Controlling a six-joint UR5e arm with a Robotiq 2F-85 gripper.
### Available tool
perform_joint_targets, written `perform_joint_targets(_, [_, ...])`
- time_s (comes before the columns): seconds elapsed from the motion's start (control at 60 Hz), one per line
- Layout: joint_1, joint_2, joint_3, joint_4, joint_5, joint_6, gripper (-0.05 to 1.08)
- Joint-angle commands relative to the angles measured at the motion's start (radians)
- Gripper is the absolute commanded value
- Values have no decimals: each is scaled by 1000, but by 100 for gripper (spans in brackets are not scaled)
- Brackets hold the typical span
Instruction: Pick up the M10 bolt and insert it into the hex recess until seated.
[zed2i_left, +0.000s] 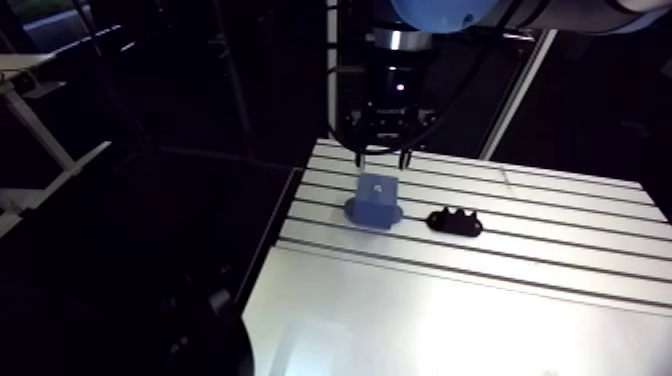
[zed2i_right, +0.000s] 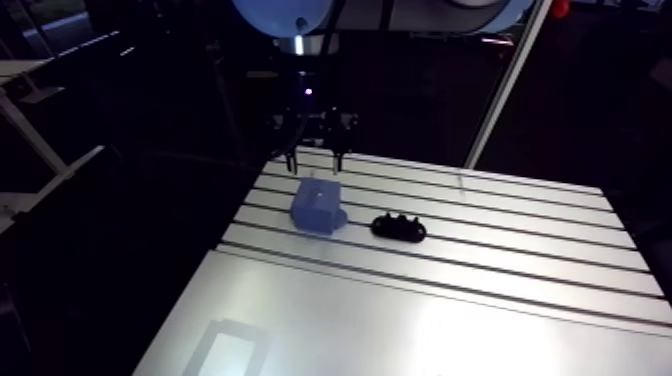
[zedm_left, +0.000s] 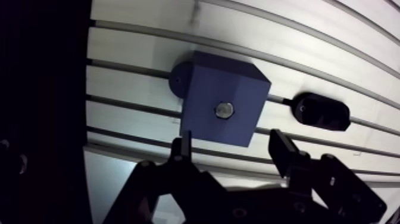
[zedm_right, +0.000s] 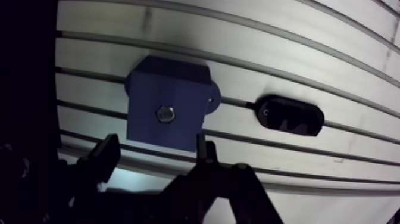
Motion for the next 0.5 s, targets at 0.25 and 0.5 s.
perform_joint_targets(0.25, [-3, -39, -149, 242, -55, 36, 0])
perform_joint_targets(0.5, [-30, -100, -183, 280, -63, 60, 1])
